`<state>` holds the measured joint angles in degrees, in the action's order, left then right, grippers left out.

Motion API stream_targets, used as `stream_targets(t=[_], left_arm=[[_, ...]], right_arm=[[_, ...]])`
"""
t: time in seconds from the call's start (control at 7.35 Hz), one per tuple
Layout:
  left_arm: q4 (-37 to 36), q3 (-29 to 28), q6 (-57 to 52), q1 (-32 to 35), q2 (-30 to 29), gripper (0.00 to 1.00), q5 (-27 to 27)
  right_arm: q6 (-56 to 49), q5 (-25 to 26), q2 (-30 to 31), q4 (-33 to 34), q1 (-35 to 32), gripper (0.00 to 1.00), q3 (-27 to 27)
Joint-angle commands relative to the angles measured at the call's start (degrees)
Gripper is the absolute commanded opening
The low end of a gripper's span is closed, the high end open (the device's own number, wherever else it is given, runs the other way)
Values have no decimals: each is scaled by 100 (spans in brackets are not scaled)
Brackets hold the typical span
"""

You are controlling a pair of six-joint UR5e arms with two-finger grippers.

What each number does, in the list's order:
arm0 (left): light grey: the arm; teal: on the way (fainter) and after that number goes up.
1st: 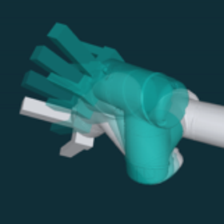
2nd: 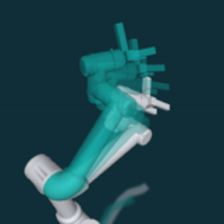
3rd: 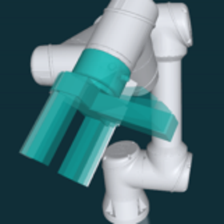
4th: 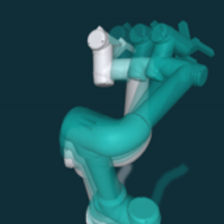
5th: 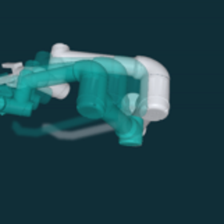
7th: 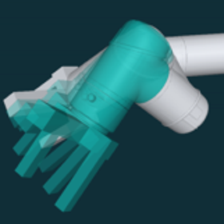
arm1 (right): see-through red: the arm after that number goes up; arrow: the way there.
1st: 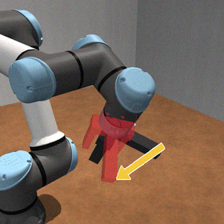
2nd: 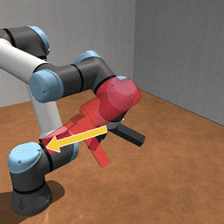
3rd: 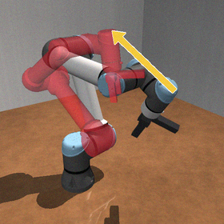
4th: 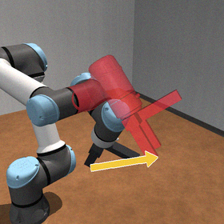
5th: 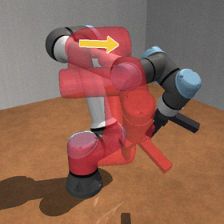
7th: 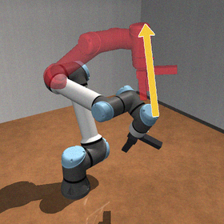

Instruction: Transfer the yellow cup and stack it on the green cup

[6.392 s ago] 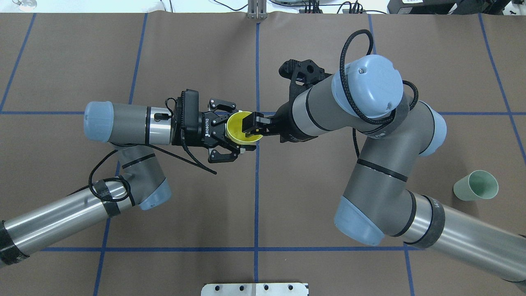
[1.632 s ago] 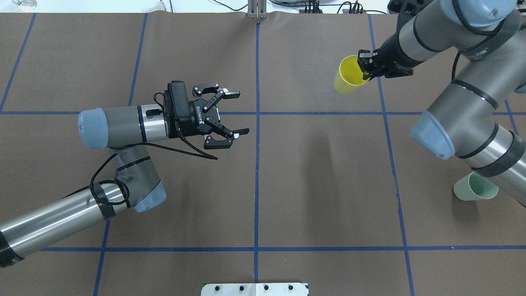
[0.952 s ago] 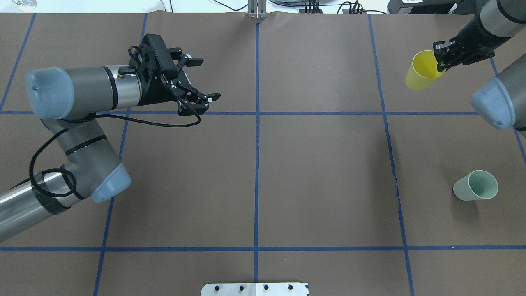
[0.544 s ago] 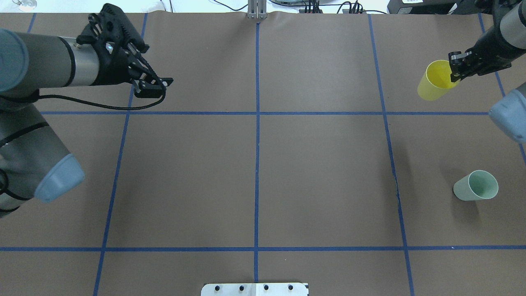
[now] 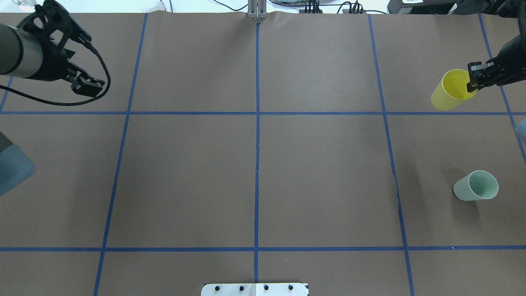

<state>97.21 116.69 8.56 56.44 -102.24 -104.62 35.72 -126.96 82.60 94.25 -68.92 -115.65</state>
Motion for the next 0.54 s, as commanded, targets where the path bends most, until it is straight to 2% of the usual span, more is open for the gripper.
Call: stream_targets(t=[0.0, 0.14, 0.41], left_arm=[[-237, -49, -13, 802, 554, 100, -668], [-360, -268, -21, 1068, 913, 100, -1274], [-370, -751, -21, 1569, 1170, 100, -1498]], right_arm=[[-1114, -521, 658, -55, -646, 0, -80], [-1425, -627, 887, -64, -902, 0, -89], [-2110, -811, 1231, -64, -1158, 0, -89]])
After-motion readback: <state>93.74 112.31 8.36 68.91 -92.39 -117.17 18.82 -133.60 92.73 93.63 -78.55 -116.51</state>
